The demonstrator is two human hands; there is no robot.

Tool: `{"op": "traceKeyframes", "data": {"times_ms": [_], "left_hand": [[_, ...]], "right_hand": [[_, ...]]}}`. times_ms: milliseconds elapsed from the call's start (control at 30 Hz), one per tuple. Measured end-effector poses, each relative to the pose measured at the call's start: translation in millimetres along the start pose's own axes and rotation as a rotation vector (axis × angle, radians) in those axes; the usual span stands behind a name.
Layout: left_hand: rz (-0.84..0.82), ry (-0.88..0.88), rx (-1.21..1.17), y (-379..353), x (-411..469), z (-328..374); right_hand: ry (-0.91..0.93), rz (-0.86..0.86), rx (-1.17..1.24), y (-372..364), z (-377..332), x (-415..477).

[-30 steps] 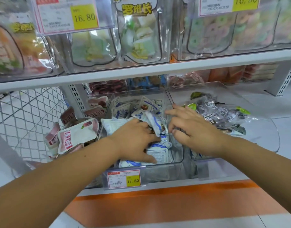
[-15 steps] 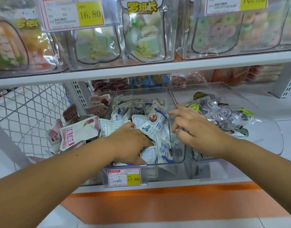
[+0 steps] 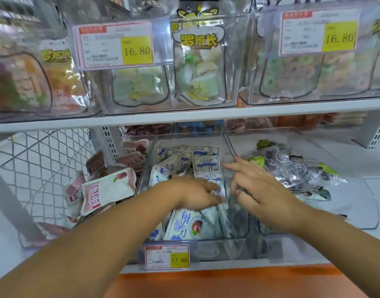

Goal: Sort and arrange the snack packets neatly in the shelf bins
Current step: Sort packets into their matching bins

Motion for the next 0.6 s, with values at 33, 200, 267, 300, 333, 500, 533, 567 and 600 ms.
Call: {"op": "traceKeyframes", "data": {"times_ms": [33,200,267,300,333,500,533,567,600], "left_hand": [[-0.011,-0.025,0.004,-5,-6,0],[0.072,-0.148,-0.049,-3,-40,4],[0.203,-0.222,-0.130,11,-67,1],[0.313,-0.231,-0.137,19,-85,-7],[0.437,-0.218,-0.119,27,-103,-21],[0.679,-0.107,-0.221,18,-141,-105],[0.682,-0.123,-0.271,12,-138,-112],[0.684,-0.146,-0.310,7,-136,-116],[0.684,-0.170,-0.331,2,-134,-117]], "right_hand": [[0.001,-0.004,-0.003,0,0,0],[0.004,-0.009,-0.016,-1,0,0],[0.000,-0.046,-0.020,2,-1,0],[-0.003,-0.082,-0.053,5,-4,0],[-0.013,-0.124,-0.125,8,-8,3],[-0.057,-0.219,-0.135,27,-51,65],[-0.075,-0.266,-0.031,21,-59,88],[-0.087,-0.313,0.021,11,-67,111],[-0.091,-0.344,0.028,2,-74,134]]}}
Point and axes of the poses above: each hand's wrist, its own x-axis towards the middle knuckle, its own y-axis out of the back of the hand, z = x × y, the point moved 9 cm from there along x, towards the middle knuckle, and after that the axes turned 13 degrees about -z, right-handed, at the moved point
